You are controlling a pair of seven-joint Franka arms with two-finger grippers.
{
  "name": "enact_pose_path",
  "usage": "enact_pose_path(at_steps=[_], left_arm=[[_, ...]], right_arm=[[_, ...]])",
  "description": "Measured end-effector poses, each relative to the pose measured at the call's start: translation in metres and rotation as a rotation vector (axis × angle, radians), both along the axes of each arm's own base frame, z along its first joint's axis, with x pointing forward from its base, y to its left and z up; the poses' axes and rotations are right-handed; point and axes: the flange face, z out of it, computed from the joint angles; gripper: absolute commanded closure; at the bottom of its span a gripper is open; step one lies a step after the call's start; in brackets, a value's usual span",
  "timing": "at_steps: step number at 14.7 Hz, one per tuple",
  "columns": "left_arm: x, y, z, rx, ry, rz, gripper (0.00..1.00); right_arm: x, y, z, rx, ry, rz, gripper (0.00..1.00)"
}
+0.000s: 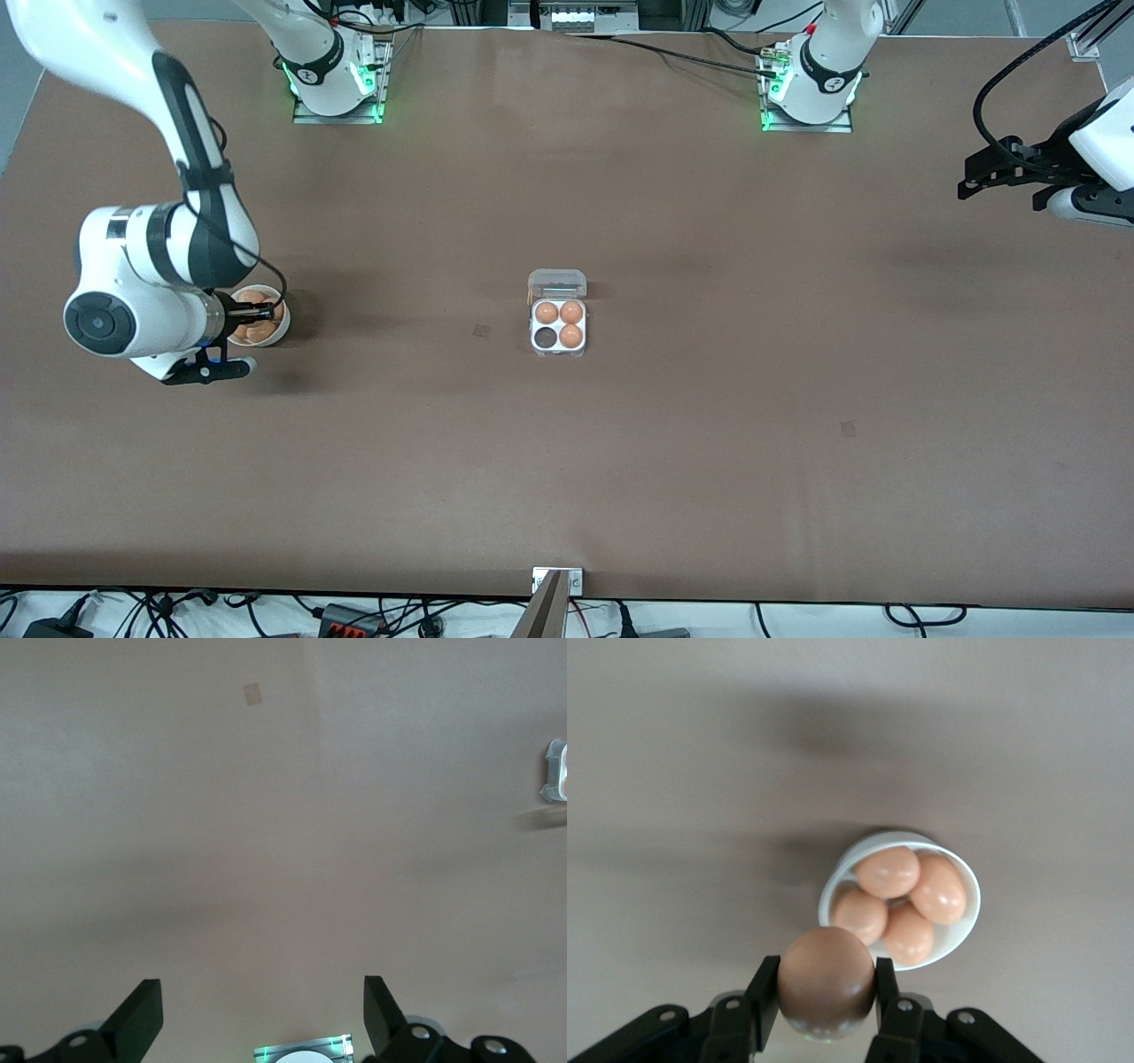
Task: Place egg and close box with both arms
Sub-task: 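Carry the egg with the right gripper over the empty box slot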
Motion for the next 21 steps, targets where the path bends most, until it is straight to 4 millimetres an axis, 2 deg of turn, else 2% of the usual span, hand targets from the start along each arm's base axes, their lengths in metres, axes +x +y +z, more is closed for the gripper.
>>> enact_pose_path(at_steps=[3, 4, 6, 8, 10, 14, 17, 21], left_arm=[[0.0, 0.0, 0.0, 0.0, 0.0, 0.0, 0.0], [0.0, 0.0, 0.0, 0.0, 0.0, 0.0, 0.0], [0.0, 0.0, 0.0, 0.0, 0.0, 0.0, 0.0], [0.0, 0.0, 0.0, 0.0, 0.0, 0.0, 0.0], [0.0, 0.0, -0.001, -0.001, 0.004, -0.001, 0.0], [0.001, -0.003, -0.004, -0.002, 0.012, -0.007, 0.0], [0.002, -0.004, -0.005, -0.002, 0.015, -0.009, 0.0], [0.002, -0.004, -0.008, -0.003, 0.022, -0.01, 0.0]], right_arm=[[-0.002, 0.07, 0.05, -0.015, -0.103, -0.019, 0.74], [-0.005, 0.096, 0.059, -0.022, -0.128, -0.037, 0.75], [-0.014, 0.155, 0.063, -0.037, -0.168, -0.078, 0.75], [-0.021, 0.215, 0.053, -0.041, -0.203, -0.16, 0.76], [-0.021, 0.269, 0.032, -0.02, -0.227, -0.239, 0.76], [-0.025, 0.351, -0.016, 0.047, -0.285, -0.344, 0.76], [-0.037, 0.394, -0.041, 0.115, -0.328, -0.456, 0.76], [-0.063, 0.428, -0.06, 0.102, -0.308, -0.549, 0.76]])
